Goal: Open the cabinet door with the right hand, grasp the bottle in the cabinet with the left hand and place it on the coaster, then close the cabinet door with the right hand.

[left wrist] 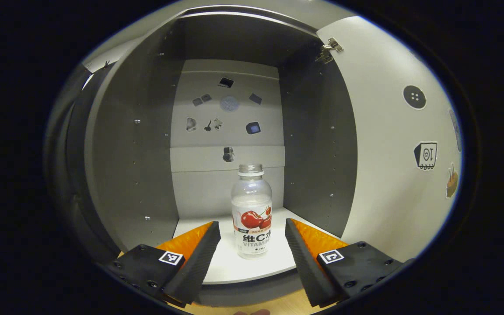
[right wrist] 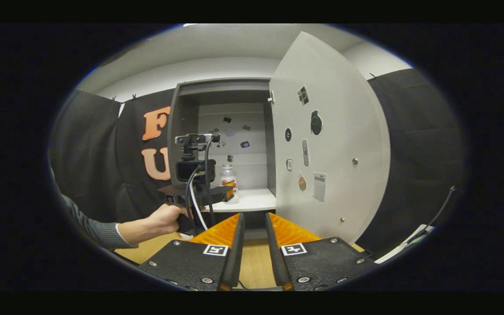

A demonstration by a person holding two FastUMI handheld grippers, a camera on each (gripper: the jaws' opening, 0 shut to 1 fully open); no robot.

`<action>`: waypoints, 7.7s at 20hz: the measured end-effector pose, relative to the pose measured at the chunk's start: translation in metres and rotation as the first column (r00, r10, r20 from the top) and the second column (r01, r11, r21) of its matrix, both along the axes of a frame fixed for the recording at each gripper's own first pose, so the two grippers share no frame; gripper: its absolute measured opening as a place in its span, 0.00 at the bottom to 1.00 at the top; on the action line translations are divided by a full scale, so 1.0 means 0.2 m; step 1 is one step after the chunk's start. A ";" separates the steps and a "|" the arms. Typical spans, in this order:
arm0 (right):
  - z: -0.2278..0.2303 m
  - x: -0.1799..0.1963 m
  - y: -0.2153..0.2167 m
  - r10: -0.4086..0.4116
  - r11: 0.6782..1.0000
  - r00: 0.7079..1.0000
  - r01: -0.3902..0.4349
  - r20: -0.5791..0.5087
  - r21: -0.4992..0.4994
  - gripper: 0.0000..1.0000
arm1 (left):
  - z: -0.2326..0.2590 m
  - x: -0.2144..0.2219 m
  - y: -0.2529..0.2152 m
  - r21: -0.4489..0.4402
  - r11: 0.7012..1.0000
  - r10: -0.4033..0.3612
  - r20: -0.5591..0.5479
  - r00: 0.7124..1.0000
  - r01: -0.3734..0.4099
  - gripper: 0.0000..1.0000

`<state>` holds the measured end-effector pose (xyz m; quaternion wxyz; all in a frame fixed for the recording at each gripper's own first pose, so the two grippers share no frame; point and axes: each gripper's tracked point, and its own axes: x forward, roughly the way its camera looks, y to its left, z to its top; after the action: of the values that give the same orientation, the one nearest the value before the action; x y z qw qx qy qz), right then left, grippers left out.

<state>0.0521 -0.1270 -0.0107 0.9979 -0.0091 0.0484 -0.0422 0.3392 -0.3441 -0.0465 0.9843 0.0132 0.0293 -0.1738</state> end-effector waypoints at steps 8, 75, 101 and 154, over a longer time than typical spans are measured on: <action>-0.05 0.17 0.01 -0.019 1.000 0.998 0.018 -0.057 -0.011 0.36 | -0.09 0.26 -0.10 -0.005 1.000 -0.031 -0.025 0.999 0.031 0.97; -0.82 -0.41 0.03 0.222 0.975 0.852 -0.180 -0.473 0.133 0.42 | -1.68 -1.38 0.80 0.179 0.943 0.322 -0.287 0.902 -0.279 0.87; -0.33 -0.47 -0.21 0.236 0.963 0.945 -0.197 -0.226 0.182 0.49 | -0.70 -1.46 0.66 0.073 0.961 0.273 -0.084 0.958 -0.267 0.95; -0.07 0.02 -0.07 0.464 0.871 0.886 -0.457 0.008 0.182 0.94 | -0.42 -1.41 1.25 0.112 0.888 0.456 -0.095 0.885 -0.446 0.95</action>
<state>0.0568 -0.1403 -0.0250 0.9749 0.0683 0.0663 0.2013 0.0579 -0.0951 -0.1306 0.9926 0.0383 0.0974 0.0609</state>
